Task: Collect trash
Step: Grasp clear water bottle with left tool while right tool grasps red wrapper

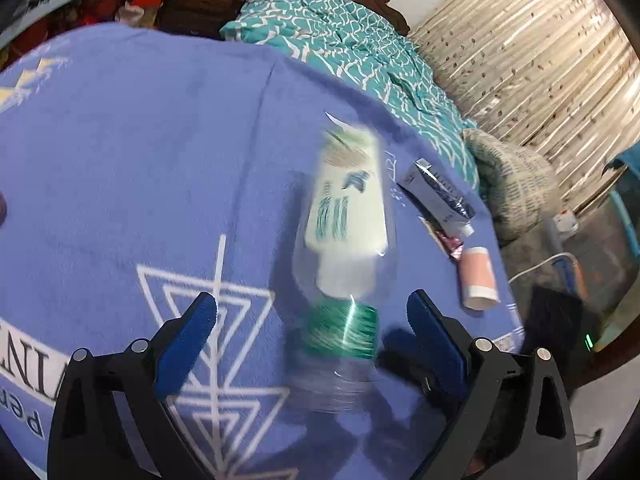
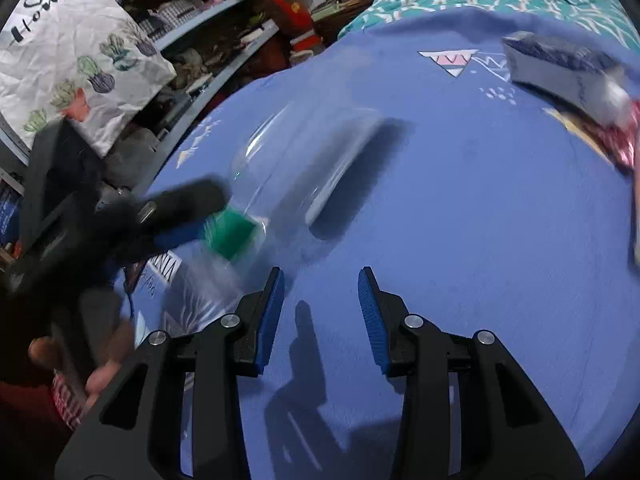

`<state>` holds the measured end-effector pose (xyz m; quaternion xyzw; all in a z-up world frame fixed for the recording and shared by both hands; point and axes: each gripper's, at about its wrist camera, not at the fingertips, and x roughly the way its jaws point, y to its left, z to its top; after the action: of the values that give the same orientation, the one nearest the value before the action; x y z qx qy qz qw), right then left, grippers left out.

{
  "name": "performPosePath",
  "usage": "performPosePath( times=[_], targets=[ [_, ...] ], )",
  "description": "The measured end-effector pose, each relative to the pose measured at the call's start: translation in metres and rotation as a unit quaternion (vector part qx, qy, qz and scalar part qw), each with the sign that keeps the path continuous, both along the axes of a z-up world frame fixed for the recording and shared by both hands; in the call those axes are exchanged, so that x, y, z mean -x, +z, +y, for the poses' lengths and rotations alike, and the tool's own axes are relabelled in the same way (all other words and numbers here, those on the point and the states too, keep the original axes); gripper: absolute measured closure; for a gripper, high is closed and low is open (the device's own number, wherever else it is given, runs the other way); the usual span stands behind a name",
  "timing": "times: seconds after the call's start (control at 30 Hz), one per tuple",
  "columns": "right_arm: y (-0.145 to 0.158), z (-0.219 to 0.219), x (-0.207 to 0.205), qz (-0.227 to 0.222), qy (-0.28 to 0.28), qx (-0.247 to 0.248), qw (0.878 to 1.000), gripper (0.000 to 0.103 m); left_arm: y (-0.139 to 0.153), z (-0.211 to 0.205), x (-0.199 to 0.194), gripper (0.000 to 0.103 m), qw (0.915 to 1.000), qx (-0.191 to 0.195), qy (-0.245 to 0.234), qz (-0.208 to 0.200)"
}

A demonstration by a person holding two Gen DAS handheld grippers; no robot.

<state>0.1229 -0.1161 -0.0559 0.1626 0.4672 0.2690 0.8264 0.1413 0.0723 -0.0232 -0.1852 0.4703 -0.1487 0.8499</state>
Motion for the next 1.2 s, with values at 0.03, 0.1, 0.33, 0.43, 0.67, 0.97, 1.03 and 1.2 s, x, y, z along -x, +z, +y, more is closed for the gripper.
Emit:
performPosePath(
  times=[0.03, 0.1, 0.33, 0.43, 0.67, 0.97, 1.03, 1.2],
  targets=[
    [-0.001, -0.008, 0.003, 0.0, -0.014, -0.002, 1.0, 0.061, 0.001, -0.005, -0.001, 0.011, 0.9999, -0.013, -0.003, -0.007],
    [0.0, -0.03, 0.008, -0.005, -0.047, -0.003, 0.999, 0.061, 0.001, -0.015, -0.005, 0.011, 0.9988, -0.045, -0.006, -0.02],
    [0.043, -0.11, 0.002, -0.056, -0.139, 0.032, 0.988, 0.055, 0.008, -0.04, -0.027, 0.019, 0.9907, -0.116, -0.047, -0.052],
    [0.061, -0.147, -0.008, -0.092, -0.207, 0.093, 0.97, 0.032, 0.01, -0.049, -0.031, 0.023, 0.9875, -0.133, -0.068, -0.052],
    [0.056, -0.192, -0.061, -0.057, -0.236, 0.124, 0.962, 0.027, 0.023, -0.067, -0.032, 0.016, 0.9733, -0.2, -0.077, -0.082],
    [-0.008, -0.236, -0.176, 0.111, -0.214, -0.023, 0.97, 0.05, 0.003, -0.081, -0.047, 0.037, 0.9674, -0.224, -0.101, -0.062],
    [-0.018, -0.231, -0.181, 0.123, -0.207, -0.037, 0.97, 0.068, 0.003, -0.082, -0.045, 0.039, 0.9663, -0.227, -0.103, -0.066],
    [-0.013, -0.211, -0.157, 0.108, -0.193, -0.084, 0.972, 0.09, 0.005, -0.079, -0.038, 0.04, 0.9719, -0.201, -0.103, -0.066]
  ],
)
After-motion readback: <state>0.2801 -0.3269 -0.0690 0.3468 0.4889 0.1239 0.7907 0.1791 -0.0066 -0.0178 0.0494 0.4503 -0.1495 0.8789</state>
